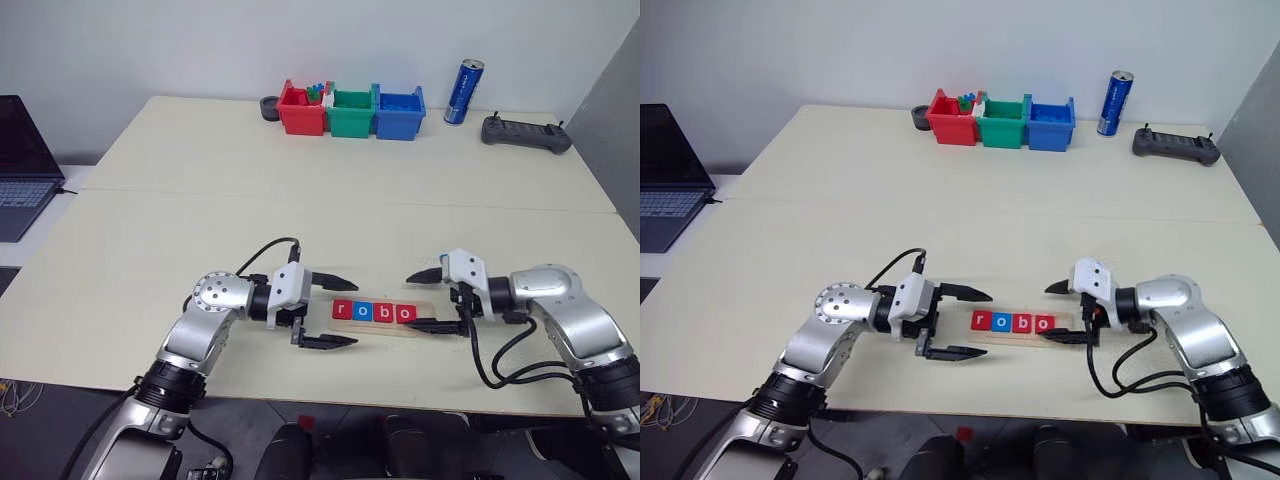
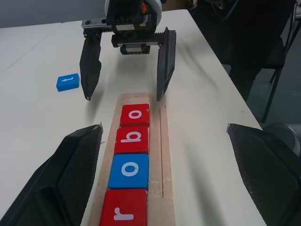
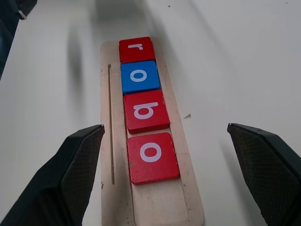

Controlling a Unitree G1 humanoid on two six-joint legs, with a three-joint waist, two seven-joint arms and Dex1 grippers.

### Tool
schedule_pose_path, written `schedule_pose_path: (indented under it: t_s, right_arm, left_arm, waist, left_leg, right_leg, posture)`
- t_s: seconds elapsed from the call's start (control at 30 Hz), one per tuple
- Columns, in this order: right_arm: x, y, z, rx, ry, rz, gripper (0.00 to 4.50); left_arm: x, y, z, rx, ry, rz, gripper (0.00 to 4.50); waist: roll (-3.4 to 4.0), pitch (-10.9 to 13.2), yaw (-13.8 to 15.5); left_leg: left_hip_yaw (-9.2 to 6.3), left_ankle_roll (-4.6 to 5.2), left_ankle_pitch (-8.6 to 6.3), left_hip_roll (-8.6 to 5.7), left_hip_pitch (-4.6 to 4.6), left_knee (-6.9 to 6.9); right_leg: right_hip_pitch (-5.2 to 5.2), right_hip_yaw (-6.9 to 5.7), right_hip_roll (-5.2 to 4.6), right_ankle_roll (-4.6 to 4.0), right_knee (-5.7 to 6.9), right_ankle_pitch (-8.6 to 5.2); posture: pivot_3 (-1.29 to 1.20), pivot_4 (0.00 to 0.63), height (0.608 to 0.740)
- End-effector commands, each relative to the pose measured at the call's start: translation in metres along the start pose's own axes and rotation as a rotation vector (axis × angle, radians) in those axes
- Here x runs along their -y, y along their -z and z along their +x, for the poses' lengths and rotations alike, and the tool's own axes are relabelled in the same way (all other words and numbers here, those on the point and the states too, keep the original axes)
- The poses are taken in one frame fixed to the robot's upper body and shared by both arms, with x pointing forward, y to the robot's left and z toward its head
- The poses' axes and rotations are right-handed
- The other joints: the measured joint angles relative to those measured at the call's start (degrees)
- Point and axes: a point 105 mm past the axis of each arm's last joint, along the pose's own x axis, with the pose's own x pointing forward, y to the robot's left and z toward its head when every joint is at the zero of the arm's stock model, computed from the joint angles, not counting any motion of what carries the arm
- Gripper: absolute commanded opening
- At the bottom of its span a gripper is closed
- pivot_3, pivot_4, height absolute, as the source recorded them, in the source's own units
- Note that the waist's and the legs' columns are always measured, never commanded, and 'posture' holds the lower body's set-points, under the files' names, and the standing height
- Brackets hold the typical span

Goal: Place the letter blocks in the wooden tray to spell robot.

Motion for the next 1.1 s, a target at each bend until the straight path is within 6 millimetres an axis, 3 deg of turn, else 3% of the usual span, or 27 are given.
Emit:
schedule_pose_path:
  t_s: [0.03, 0.1, 0.23, 0.43, 0.57, 0.67, 1.1]
  right_arm:
    - [0.008, -0.017, -0.015, 0.049, 0.065, -0.03, 4.31]
    - [0.01, -0.018, -0.02, 0.053, 0.086, -0.021, 3.9]
    - [0.015, -0.016, -0.035, 0.066, 0.181, 0.013, 2.54]
    - [0.007, -0.002, -0.048, 0.029, 0.28, 0.047, 0.5]
    - [-0.008, 0.004, -0.043, 0.014, 0.24, 0.03, 0.5]
    - [-0.012, 0.008, -0.034, 0.031, 0.232, 0.055, 0.03]
    - [-0.014, 0.016, -0.014, -0.024, 0.177, -0.018, 0.03]
  left_arm:
    - [-0.004, -0.01, 0.001, 0.017, 0.004, 0.052, 4.5]
    - [-0.004, -0.01, 0.001, 0.017, 0.003, 0.053, 4.5]
    - [-0.009, -0.011, 0.002, 0.023, -0.024, 0.056, 4.5]
    - [-0.009, -0.011, 0.002, 0.025, -0.026, 0.052, 4.5]
    - [-0.01, -0.011, 0.005, 0.03, -0.014, 0.054, 4.5]
    - [-0.013, -0.013, 0.009, 0.042, -0.013, 0.06, 4.5]
    - [-0.011, -0.014, 0.006, 0.034, -0.016, 0.057, 4.5]
  waist:
    - [0.0, 0.0, 0.0]
    - [0.0, 0.0, 0.01]
    - [0.0, 0.0, 0.02]
    - [0.0, 0.0, 0.02]
    - [0.01, 0.0, -0.07]
    - [0.01, 0.0, -0.11]
    - [0.01, -0.01, -0.03]
  left_leg:
    - [0.0, 0.0, 0.0, 0.0, 0.0, 0.0]
    - [0.01, 0.0, 0.0, 0.0, 0.0, 0.0]
    - [-0.01, 0.0, 0.0, 0.0, -0.01, 0.0]
    - [0.01, 0.0, 0.0, -0.01, -0.02, 0.0]
    - [0.03, 0.0, 0.0, 0.01, 0.01, 0.0]
    - [0.06, 0.01, 0.0, 0.0, 0.02, 0.03]
    - [0.03, 0.0, 0.0, -0.01, 0.01, 0.03]
  right_leg:
    - [0.0, 0.0, 0.0, 0.0, 0.0, 0.0]
    - [0.0, 0.0, 0.0, 0.0, 0.0, 0.0]
    - [0.0, -0.01, 0.0, 0.0, 0.0, 0.0]
    - [0.0, 0.01, 0.0, 0.0, 0.01, 0.0]
    - [0.0, 0.02, 0.02, 0.0, 0.03, 0.0]
    - [0.02, 0.04, 0.02, 0.0, 0.03, 0.0]
    - [0.02, 0.02, 0.02, 0.0, 0.03, 0.0]
  posture:
    - [0.0, 0.15, 0.74]
    - [0.0, 0.15, 0.74]
    - [0.0, 0.15, 0.74]
    - [0.0, 0.15, 0.74]
    - [0.0, 0.15, 0.74]
    - [0.0, 0.15, 0.74]
    - [0.0, 0.15, 0.74]
